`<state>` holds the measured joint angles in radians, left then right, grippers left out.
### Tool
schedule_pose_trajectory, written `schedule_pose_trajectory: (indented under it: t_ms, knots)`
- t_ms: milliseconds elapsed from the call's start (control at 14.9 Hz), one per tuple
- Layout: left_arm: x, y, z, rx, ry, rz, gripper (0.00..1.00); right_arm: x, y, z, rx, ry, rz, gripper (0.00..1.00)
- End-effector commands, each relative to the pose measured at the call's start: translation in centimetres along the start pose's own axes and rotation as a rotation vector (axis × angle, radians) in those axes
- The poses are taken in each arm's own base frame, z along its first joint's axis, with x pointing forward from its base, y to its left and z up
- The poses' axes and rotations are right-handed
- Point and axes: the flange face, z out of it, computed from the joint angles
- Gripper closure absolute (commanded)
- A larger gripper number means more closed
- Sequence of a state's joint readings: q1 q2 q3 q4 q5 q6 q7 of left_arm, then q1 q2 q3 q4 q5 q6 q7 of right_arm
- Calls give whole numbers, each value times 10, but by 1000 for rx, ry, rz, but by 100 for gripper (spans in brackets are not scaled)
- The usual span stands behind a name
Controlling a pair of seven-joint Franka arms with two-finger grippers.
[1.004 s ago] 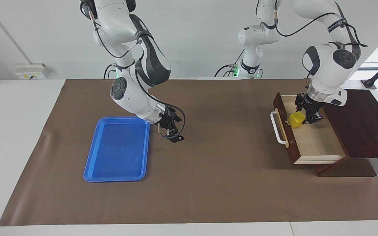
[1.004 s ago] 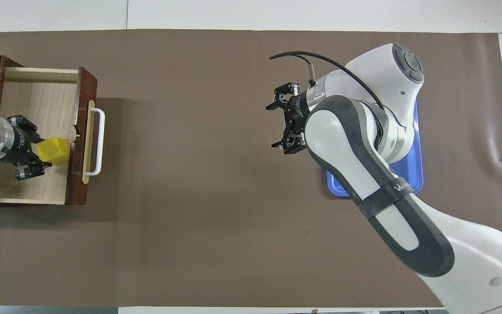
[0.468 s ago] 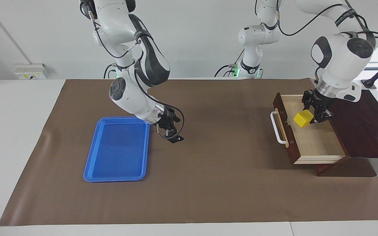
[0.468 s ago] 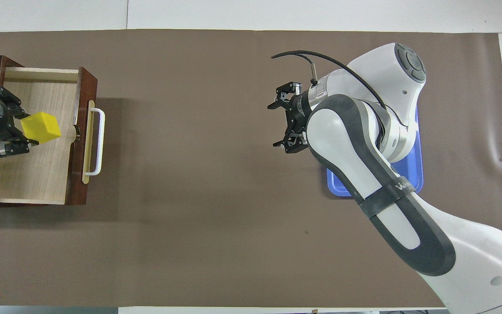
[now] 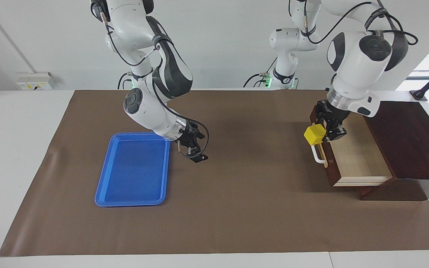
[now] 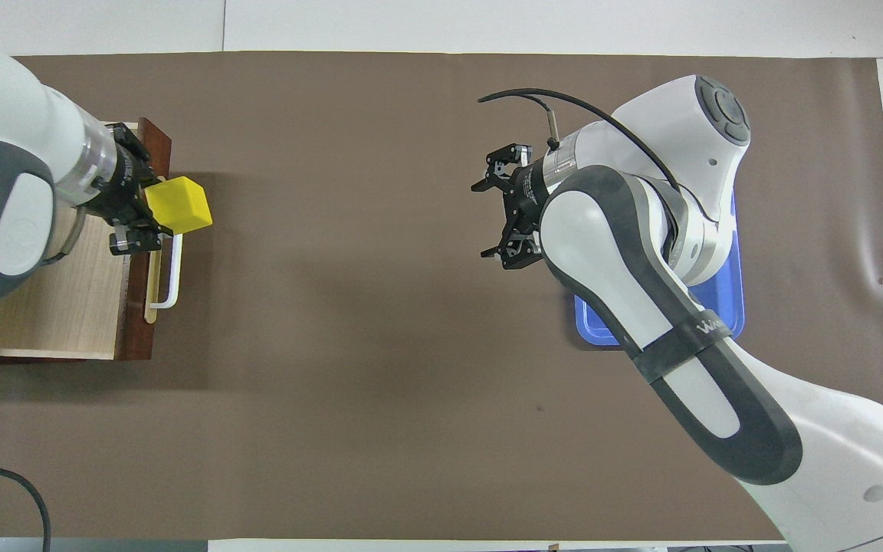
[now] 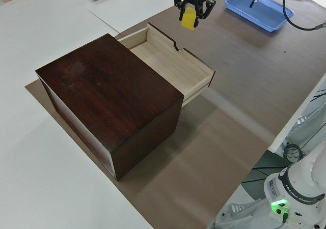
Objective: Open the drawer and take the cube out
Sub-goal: 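Lift the yellow cube out toward the right gripper, then grasp the cube with the right gripper while the left gripper holds it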
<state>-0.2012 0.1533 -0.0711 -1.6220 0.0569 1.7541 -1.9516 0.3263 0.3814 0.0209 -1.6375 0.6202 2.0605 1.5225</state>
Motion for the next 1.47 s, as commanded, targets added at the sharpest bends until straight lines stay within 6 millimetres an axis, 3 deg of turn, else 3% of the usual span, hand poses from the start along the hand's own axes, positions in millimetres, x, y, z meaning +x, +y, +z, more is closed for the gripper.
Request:
schedule_pose_trajectory:
  t_ms: [0, 268, 335, 602, 1004, 1138, 1271, 1405]
  knots:
    - [-58, -12, 19, 33, 7, -15, 100, 5, 0, -2, 13, -5, -21, 1]
    - [-135, -44, 28, 23, -28, 14, 100, 4, 0, -1, 13, -5, -27, 1]
    - [-145, -49, 31, 21, -26, 32, 100, 2, 1, 0, 11, -5, -48, 1]
    - [-154, -52, 50, 13, -42, 45, 100, -12, 4, 4, 6, -11, -74, 1]
    - [-159, -53, 50, -8, -56, 61, 100, -77, 14, 19, -7, -21, -110, 2]
    - [-159, -53, 50, -10, -58, 63, 100, -90, 19, 27, -15, -21, -111, 2]
    - [-160, -54, 51, -9, -57, 65, 100, -99, 12, 23, 1, -15, -134, 3]
    - [-160, -54, 51, -10, -58, 66, 100, -114, 13, 35, -5, 9, -142, 4]
